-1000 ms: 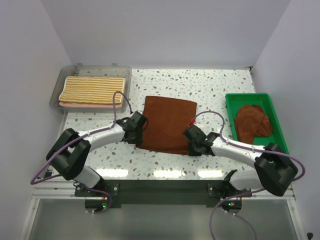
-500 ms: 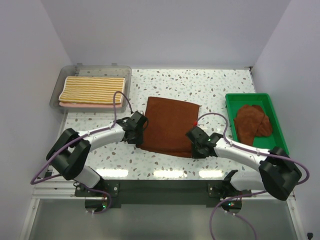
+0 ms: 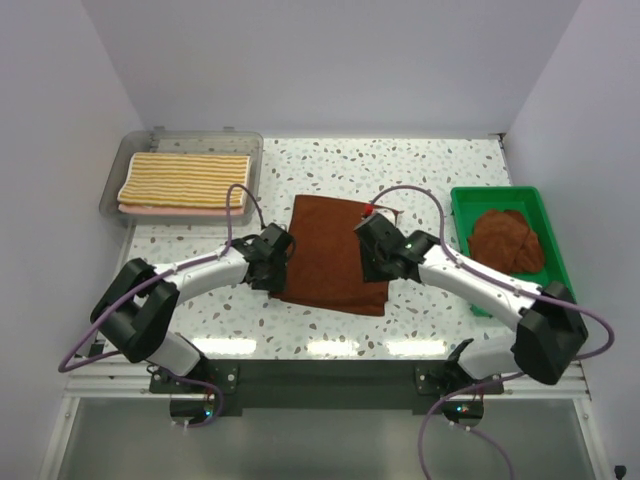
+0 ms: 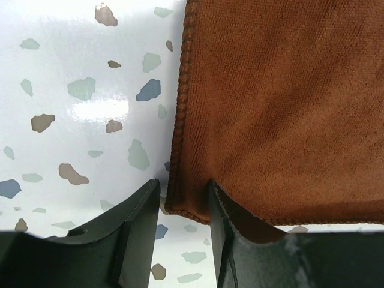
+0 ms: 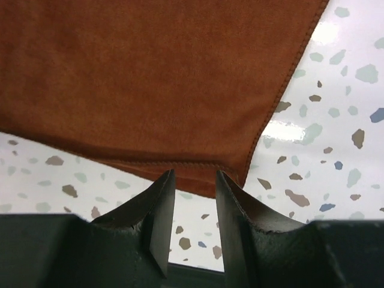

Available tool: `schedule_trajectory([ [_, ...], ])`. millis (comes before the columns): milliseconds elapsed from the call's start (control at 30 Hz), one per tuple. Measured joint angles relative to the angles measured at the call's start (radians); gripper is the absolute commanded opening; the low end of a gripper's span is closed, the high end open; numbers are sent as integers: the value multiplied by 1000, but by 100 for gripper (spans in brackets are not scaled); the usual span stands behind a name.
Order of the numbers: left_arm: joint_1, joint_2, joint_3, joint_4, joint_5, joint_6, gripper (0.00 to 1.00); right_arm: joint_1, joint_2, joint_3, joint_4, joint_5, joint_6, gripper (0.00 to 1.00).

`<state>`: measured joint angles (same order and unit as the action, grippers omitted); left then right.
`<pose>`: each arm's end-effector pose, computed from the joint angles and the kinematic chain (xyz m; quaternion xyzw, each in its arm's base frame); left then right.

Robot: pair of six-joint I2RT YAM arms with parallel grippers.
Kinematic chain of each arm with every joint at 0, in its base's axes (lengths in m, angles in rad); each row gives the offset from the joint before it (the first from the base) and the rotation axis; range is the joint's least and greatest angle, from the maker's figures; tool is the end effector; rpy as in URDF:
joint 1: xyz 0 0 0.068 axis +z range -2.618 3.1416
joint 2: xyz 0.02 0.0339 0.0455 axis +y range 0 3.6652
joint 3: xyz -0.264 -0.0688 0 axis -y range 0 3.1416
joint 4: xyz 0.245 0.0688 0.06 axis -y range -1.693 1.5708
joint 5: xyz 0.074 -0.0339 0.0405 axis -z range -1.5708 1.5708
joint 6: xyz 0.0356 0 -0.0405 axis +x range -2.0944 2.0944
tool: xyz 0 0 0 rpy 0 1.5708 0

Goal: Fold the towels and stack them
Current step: Fold the towel

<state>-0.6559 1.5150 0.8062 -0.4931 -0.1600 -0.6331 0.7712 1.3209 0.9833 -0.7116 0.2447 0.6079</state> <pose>0.2172 -0.1600 0.1614 -0.0035 0.9800 -0.0470 0.1933 0.1923 0.1749 0.2507 -0.0468 0.9583 0.0718 0.2725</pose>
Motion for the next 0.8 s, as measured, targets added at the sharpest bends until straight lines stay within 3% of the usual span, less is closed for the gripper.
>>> schedule_trajectory([
  [300,0,-1,0,-4,0,1,44,0,212,-5,79,-12,-35,32],
  [800,0,-1,0,-15,0,2,44,1,88,-219,131,-140,-20,18],
])
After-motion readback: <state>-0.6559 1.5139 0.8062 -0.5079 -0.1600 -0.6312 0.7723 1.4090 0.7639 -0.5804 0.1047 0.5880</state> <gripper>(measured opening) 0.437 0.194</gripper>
